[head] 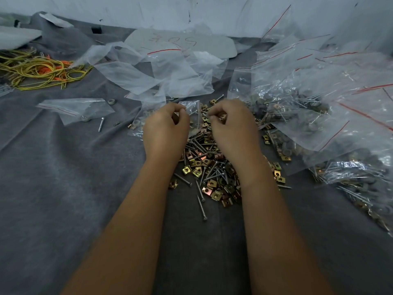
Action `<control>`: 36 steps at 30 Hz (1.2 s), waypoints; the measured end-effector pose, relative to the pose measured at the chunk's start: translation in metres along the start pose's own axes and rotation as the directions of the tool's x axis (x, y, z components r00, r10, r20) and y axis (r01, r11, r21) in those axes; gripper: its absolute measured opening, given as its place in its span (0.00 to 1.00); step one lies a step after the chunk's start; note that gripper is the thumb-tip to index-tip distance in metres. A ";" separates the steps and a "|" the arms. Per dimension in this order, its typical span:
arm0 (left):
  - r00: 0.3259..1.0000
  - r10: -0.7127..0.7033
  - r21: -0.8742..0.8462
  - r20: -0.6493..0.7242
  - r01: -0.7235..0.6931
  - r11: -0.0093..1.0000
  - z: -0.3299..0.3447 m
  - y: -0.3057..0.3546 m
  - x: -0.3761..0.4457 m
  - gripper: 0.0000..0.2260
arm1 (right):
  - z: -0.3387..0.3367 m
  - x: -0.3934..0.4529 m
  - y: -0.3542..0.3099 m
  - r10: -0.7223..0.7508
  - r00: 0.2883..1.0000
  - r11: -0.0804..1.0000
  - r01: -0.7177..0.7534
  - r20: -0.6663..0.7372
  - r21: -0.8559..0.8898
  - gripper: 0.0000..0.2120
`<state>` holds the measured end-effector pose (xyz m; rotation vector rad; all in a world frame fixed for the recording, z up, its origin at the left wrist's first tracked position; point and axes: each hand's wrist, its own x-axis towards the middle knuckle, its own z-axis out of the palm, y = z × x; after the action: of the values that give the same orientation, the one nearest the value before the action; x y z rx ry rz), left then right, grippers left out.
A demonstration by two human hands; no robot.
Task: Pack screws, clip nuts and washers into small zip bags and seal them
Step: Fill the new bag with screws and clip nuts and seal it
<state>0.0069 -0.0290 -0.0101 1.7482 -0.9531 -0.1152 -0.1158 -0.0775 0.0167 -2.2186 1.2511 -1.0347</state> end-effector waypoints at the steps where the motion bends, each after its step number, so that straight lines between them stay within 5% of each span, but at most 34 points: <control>1: 1.000 0.008 0.011 0.002 -0.008 1.000 0.000 0.000 0.000 0.09 | 0.004 -0.001 -0.005 -0.041 0.999 0.998 0.041 0.012 0.048 0.05; 6: 0.998 -0.040 -0.011 -0.039 0.040 0.999 -0.007 0.000 0.002 0.09 | 0.023 -0.002 -0.016 -0.173 0.977 0.984 0.165 0.126 0.071 0.09; 10: 0.941 -0.173 -0.183 -0.290 0.123 0.975 -0.022 -0.002 0.011 0.09 | 0.024 -0.001 -0.017 -0.088 0.996 0.965 0.084 0.004 0.248 0.12; 14: 0.842 -0.179 -0.274 -0.509 0.038 0.961 -0.032 -0.001 0.013 0.10 | 0.026 0.007 -0.012 -0.062 0.991 0.994 0.051 0.122 0.097 0.15; 19: 0.919 -0.189 -0.240 -0.345 0.108 0.965 -0.026 -0.005 0.013 0.09 | 0.040 0.011 -0.020 -0.167 0.907 0.959 0.240 0.386 -0.150 0.20; 25: 0.987 -0.157 -0.071 -0.046 0.153 0.986 -0.013 -0.012 0.010 0.09 | 0.046 0.010 -0.018 -0.138 0.951 0.924 0.224 0.276 -0.309 0.05; 36: 0.999 -0.028 0.094 0.016 0.027 0.995 -0.011 -0.008 0.004 0.09 | 0.027 0.001 -0.010 0.025 0.993 0.999 -0.028 0.116 0.023 0.06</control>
<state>0.0195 -0.0231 -0.0110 1.8493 -0.9605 -0.1050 -0.0897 -0.0733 0.0061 -2.2032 1.2078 -0.8926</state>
